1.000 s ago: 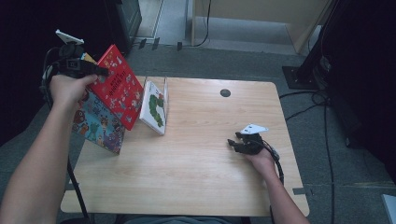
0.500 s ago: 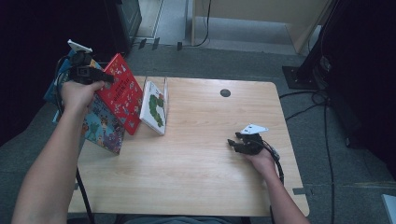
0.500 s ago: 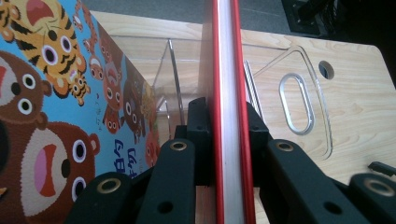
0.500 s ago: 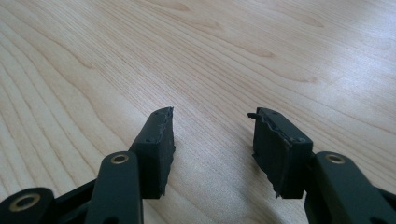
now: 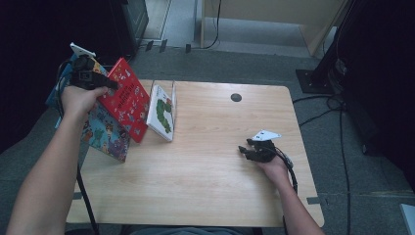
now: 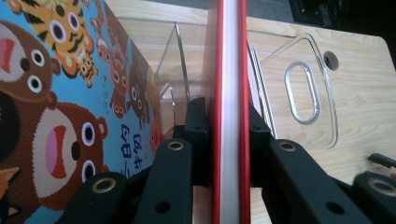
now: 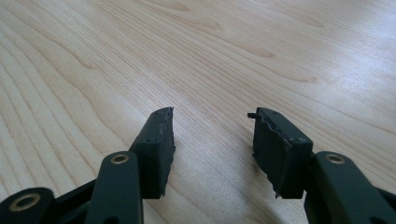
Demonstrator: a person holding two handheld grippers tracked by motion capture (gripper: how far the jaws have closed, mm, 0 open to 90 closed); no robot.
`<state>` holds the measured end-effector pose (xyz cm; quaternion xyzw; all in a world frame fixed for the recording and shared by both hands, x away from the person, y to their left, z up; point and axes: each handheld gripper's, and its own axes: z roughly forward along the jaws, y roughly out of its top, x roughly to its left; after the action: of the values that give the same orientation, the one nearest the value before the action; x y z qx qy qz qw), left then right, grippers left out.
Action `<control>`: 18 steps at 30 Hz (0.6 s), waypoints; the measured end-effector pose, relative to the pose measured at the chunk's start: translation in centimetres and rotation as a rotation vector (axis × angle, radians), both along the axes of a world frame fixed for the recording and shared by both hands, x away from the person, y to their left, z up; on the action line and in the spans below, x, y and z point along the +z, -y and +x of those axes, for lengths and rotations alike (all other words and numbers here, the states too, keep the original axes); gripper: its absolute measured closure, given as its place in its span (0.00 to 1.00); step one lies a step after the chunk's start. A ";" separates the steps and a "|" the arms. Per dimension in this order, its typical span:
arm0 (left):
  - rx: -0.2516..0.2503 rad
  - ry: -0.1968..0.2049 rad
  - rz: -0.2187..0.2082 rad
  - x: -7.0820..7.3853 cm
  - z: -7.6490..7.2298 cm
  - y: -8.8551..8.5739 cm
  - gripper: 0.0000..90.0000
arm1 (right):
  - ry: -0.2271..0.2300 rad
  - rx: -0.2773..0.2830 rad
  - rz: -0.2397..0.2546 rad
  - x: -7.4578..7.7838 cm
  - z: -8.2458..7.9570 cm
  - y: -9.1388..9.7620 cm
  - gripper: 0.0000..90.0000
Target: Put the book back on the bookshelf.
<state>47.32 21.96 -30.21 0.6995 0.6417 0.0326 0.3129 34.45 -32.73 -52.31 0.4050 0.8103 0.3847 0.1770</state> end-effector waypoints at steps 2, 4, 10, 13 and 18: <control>0.002 -0.005 -0.003 0.0 0.0 0.0 0.82 | 0.000 0.000 0.000 0.0 0.0 0.0 0.54; -0.001 -0.006 -0.004 0.0 0.0 0.1 0.81 | 0.000 0.000 0.000 0.0 0.0 0.0 0.54; -0.013 -0.009 -0.016 0.1 0.0 0.1 0.74 | 0.000 0.000 0.000 0.0 0.0 0.0 0.54; -0.010 -0.003 -0.017 0.3 -0.1 0.0 0.70 | 0.000 0.000 0.000 0.0 0.0 0.0 0.54; -0.008 0.010 -0.030 1.0 -0.3 -0.5 0.62 | 0.001 0.000 -0.001 0.0 0.0 0.0 0.54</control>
<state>47.01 22.43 -29.21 0.6970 0.6376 0.0252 0.3270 34.44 -32.72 -52.31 0.4046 0.8104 0.3847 0.1776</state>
